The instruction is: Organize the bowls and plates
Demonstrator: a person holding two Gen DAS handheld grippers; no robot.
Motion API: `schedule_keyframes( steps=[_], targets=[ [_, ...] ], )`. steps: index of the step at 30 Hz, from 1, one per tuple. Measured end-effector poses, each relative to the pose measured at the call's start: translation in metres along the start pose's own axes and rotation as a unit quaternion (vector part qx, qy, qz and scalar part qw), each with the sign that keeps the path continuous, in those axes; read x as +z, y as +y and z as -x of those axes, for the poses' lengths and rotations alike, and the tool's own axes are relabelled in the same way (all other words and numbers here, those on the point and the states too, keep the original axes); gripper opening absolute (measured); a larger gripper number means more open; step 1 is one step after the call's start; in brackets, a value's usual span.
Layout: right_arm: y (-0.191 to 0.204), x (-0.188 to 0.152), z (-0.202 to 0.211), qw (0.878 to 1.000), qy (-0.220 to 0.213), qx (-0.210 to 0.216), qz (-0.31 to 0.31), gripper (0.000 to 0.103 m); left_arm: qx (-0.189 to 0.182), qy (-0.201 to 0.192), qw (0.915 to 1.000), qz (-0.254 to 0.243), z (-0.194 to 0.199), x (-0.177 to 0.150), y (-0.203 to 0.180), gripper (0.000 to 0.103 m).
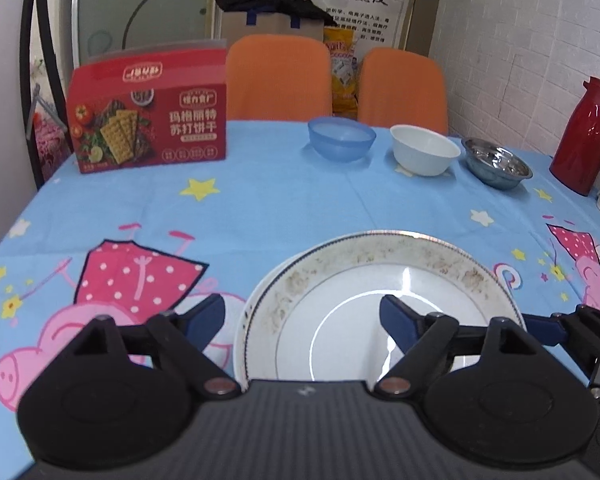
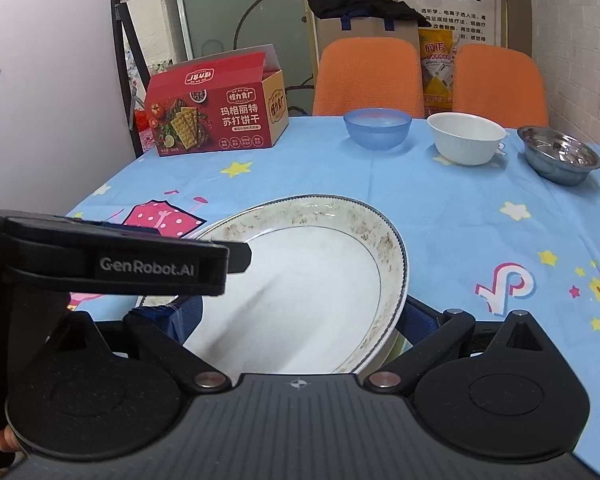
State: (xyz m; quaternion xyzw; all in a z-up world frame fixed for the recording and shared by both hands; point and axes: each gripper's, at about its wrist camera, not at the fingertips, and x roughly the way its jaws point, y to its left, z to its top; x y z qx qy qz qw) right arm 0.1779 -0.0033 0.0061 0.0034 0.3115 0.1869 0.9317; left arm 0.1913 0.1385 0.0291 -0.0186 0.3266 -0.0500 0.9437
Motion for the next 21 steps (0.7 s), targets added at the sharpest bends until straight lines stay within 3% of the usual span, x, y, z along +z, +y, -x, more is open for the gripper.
schedule_keyframes(
  steps=[10,21],
  targets=[
    [-0.020,-0.001,0.018,0.999,-0.029,-0.021,-0.016,0.089,-0.005,-0.020,0.9997,-0.016,0.010,0.011,-0.021,0.093],
    [-0.086,-0.010,0.039,0.993,-0.044,-0.054,-0.094,0.089,-0.003,-0.021,0.9990,-0.038,0.011,0.021,-0.057,0.099]
  ],
)
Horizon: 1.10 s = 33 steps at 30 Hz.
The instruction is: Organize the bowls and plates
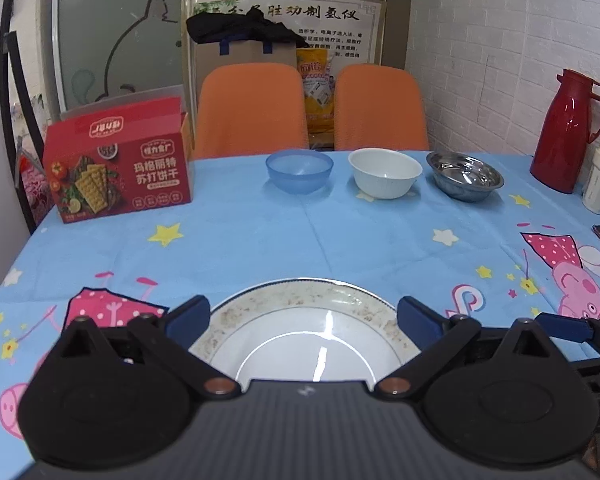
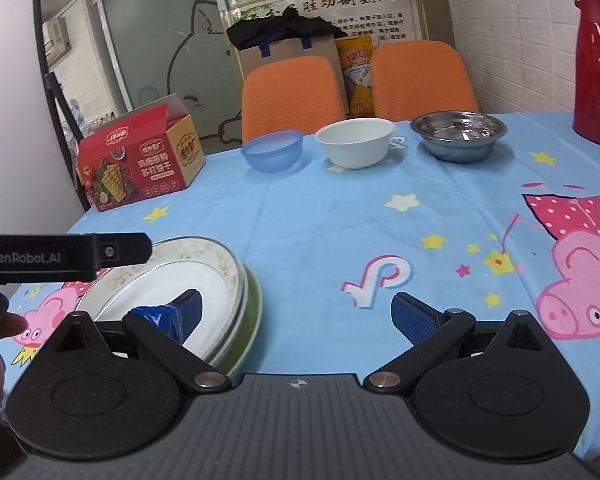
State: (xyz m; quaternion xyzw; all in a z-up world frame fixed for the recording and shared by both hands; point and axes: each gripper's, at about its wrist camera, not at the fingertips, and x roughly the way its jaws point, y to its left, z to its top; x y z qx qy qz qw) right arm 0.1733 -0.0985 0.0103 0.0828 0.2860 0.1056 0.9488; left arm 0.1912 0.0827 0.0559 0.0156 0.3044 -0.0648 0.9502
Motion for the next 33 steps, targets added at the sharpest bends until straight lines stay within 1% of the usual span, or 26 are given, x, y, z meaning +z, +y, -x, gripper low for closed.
schedule_keyframes(
  steps=[3,7,10,14,17,20,24,25,27,29,31,33],
  targets=[
    [-0.024,0.002,0.001,0.999,0.003,-0.023,-0.027,0.089,-0.005,0.001,0.9999,-0.012,-0.003,0.006,-0.015,0.099],
    [-0.057,0.004,0.003,0.997,0.006,-0.035,-0.075,0.089,-0.011,0.008,0.9994,-0.031,-0.011,0.016,-0.041,0.099],
    [-0.084,0.004,0.005,0.994,0.004,-0.032,-0.104,0.089,-0.017,0.017,0.9988,-0.044,-0.019,0.024,-0.063,0.099],
    [-0.115,0.003,0.005,0.992,-0.002,-0.023,-0.126,0.089,-0.026,0.036,0.9969,-0.064,-0.038,0.036,-0.094,0.099],
    [-0.138,0.007,0.001,0.990,-0.004,-0.012,-0.139,0.089,-0.048,0.049,0.9943,-0.082,-0.059,0.051,-0.117,0.099],
    [-0.160,0.025,-0.007,0.991,-0.006,-0.014,-0.135,0.089,-0.070,0.049,0.9932,-0.079,-0.080,0.077,-0.131,0.099],
    [-0.186,0.067,-0.020,0.993,-0.025,-0.043,-0.110,0.089,-0.095,0.032,0.9922,-0.074,-0.117,0.127,-0.149,0.099],
    [-0.191,0.078,-0.025,0.993,-0.029,-0.049,-0.103,0.089,-0.102,0.027,0.9916,-0.075,-0.132,0.143,-0.155,0.099],
    [-0.198,0.099,-0.039,0.994,-0.031,-0.063,-0.088,0.089,-0.110,0.025,0.9907,-0.077,-0.156,0.165,-0.163,0.099],
    [-0.204,0.116,-0.054,0.994,-0.028,-0.072,-0.079,0.089,-0.127,0.033,0.9886,-0.073,-0.189,0.187,-0.171,0.099],
    [-0.209,0.131,-0.073,0.994,-0.016,-0.075,-0.077,0.089,-0.142,0.046,0.9864,-0.068,-0.218,0.202,-0.177,0.099],
    [-0.210,0.142,-0.092,0.995,-0.002,-0.075,-0.064,0.089,-0.143,0.059,0.9858,-0.065,-0.250,0.213,-0.183,0.099]
  ],
)
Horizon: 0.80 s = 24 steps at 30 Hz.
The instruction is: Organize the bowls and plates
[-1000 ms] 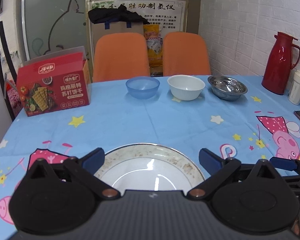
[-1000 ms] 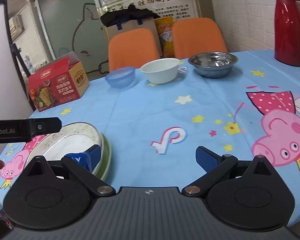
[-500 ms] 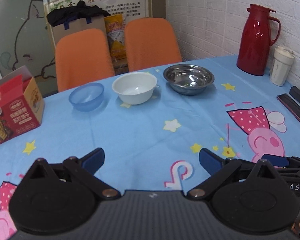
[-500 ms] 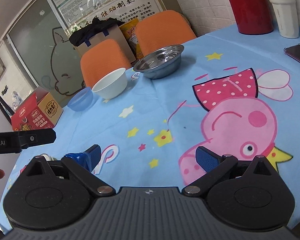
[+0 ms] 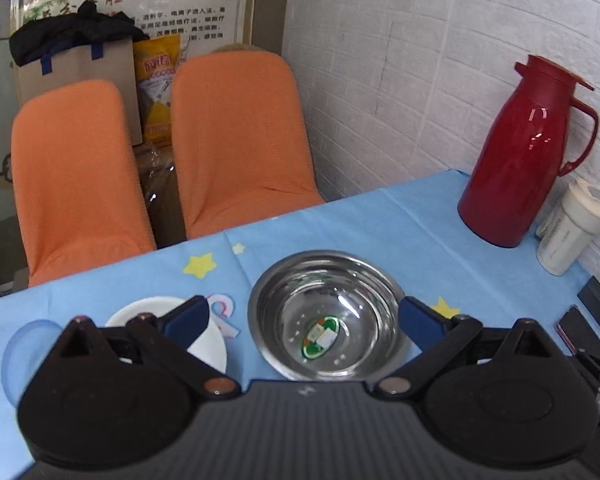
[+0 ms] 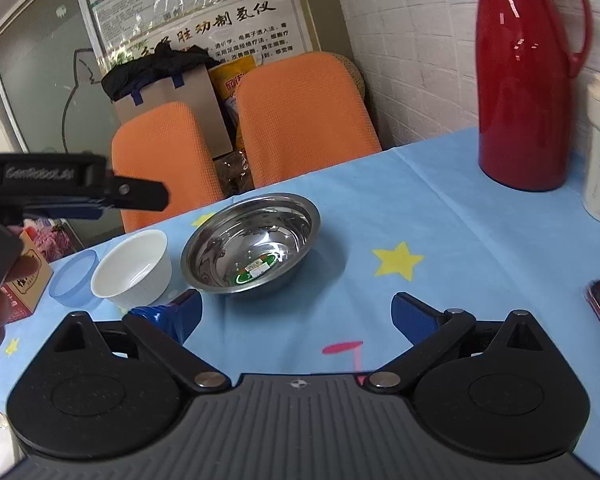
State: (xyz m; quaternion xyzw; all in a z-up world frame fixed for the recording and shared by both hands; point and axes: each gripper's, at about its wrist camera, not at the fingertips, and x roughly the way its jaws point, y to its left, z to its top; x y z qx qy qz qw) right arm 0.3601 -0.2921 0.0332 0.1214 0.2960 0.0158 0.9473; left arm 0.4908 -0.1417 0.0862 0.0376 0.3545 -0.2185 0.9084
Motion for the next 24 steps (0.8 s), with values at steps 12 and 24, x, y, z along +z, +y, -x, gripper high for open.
schedule_keyframes(
  steps=[12,24],
  targets=[
    [0.003,0.022,-0.094,0.997,0.065,-0.007,0.026,0.089,-0.007,0.093,0.9954,0.019,-0.114,0.013,0.018,0.099],
    [0.006,0.019,-0.114,0.996,0.055,-0.001,0.064,0.081,-0.003,0.126,0.9918,-0.021,-0.134,0.002,0.006,0.049]
  ],
)
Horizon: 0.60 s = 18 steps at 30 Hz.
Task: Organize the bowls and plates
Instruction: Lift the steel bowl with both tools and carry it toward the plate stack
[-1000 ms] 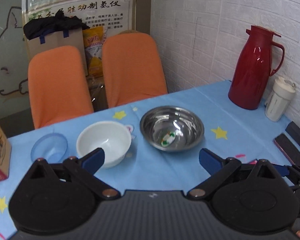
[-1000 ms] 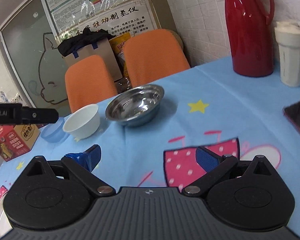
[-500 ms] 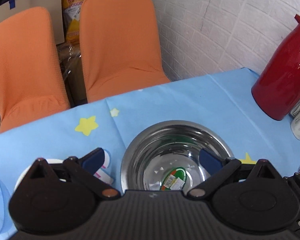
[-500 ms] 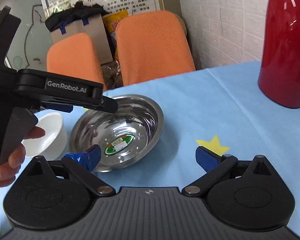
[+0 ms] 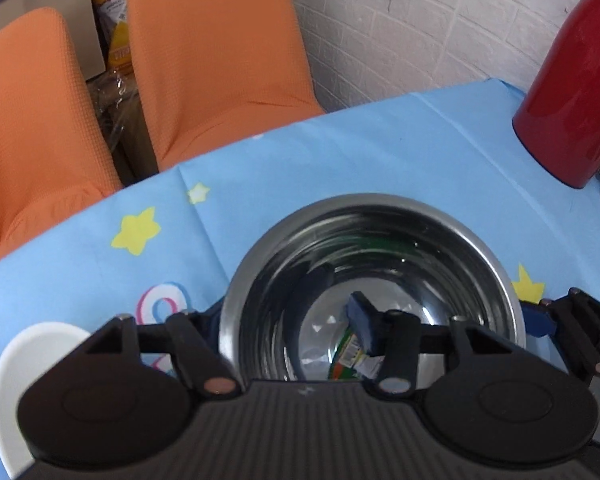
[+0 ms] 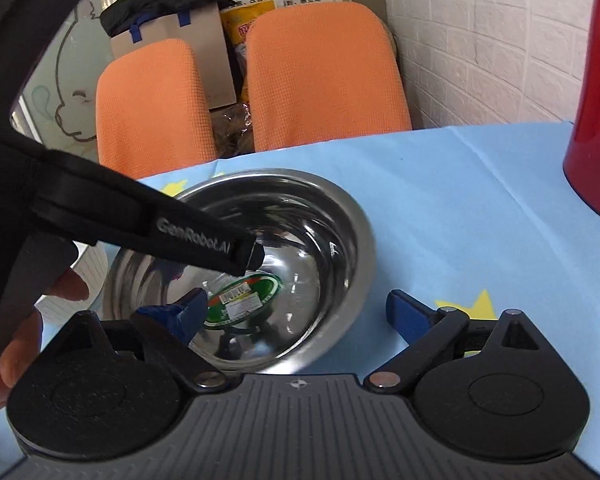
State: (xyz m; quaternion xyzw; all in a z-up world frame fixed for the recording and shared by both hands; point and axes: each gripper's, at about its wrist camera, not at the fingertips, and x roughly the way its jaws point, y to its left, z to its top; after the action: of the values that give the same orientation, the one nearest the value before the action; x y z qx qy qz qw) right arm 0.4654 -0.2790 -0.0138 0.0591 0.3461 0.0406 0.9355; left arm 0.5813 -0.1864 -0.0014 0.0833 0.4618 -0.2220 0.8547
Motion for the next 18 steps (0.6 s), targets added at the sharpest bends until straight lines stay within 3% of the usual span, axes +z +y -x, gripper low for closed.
schedule_keyframes(
  steps=[2,10,18],
  targets=[
    [0.003,0.000,0.003,1.000,0.003,0.025,-0.001,0.068,0.004,0.002,1.0000,-0.003,0.000,-0.002,-0.004,0.049],
    [0.004,-0.007,0.043,0.999,0.003,0.040,-0.028,0.067,-0.011,-0.013,0.9998,-0.009,0.039,-0.011,-0.019,0.049],
    [0.037,-0.034,0.116,0.999,-0.025,0.023,-0.005,0.069,-0.004,-0.032,0.9994,-0.010,0.106,-0.063,-0.049,0.051]
  ],
)
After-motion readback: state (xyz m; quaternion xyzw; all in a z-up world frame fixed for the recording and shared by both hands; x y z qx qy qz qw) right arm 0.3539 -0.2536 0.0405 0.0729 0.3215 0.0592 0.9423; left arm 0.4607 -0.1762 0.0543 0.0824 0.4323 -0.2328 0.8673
